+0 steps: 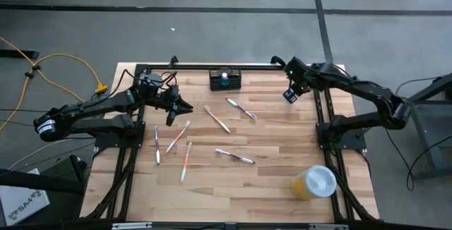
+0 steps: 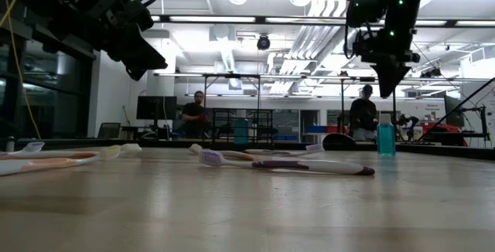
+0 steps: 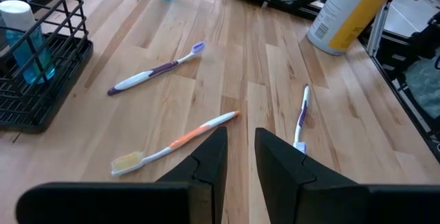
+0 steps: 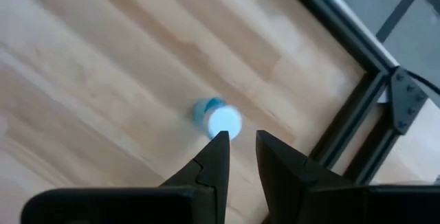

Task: Pick & Place toothbrushing station
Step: Put the blue mouthwash into the wire organizer

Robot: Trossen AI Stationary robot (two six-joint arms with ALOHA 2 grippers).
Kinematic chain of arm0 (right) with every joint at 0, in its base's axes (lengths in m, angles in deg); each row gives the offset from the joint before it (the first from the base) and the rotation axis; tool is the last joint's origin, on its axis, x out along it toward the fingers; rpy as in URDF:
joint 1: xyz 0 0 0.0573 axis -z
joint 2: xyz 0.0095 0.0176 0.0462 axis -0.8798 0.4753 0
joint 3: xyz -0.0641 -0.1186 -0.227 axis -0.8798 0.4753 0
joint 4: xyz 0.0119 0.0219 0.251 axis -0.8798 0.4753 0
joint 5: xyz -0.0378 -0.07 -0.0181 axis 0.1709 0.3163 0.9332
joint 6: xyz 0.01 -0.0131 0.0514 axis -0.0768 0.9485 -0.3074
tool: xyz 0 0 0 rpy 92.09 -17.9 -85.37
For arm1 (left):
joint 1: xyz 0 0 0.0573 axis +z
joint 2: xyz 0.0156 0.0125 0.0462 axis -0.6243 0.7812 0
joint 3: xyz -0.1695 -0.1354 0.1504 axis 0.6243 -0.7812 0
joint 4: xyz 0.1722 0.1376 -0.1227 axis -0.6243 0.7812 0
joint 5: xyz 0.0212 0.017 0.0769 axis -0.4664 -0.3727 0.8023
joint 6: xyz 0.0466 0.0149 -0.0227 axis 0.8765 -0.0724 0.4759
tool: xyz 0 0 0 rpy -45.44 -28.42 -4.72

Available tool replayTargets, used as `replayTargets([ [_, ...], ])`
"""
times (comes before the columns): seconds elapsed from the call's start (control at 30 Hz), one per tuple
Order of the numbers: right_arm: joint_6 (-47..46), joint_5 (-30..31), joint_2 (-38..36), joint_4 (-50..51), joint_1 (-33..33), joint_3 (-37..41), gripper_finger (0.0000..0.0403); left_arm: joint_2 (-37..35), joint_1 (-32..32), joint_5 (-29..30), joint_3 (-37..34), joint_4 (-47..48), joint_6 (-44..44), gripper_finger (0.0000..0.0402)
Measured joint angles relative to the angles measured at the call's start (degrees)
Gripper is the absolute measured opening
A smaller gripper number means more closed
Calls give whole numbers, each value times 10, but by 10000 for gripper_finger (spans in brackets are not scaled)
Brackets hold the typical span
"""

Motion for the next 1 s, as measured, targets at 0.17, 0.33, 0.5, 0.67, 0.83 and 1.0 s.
replayTargets([
  [0.17, 0, -42, 12, 37, 36, -56, 67, 0, 0, 0, 0, 0, 0, 71],
  [0.33, 6, -45, 58, 87, 50, -107, 67, 0, 0, 0, 0, 0, 0, 71],
  [0.5, 13, -55, 105, 106, 48, -133, 67, 0, 0, 0, 0, -2, 0, 71],
  [0.67, 13, -72, 127, 130, 49, -133, 67, 0, 0, 0, 0, -2, 0, 71],
  [0.83, 1, -61, 129, 139, 49, -133, 67, 0, 0, 0, 0, -2, 0, 71],
  [1.0, -1, -62, 129, 134, 49, -133, 67, 0, 0, 0, 0, -2, 0, 71],
])
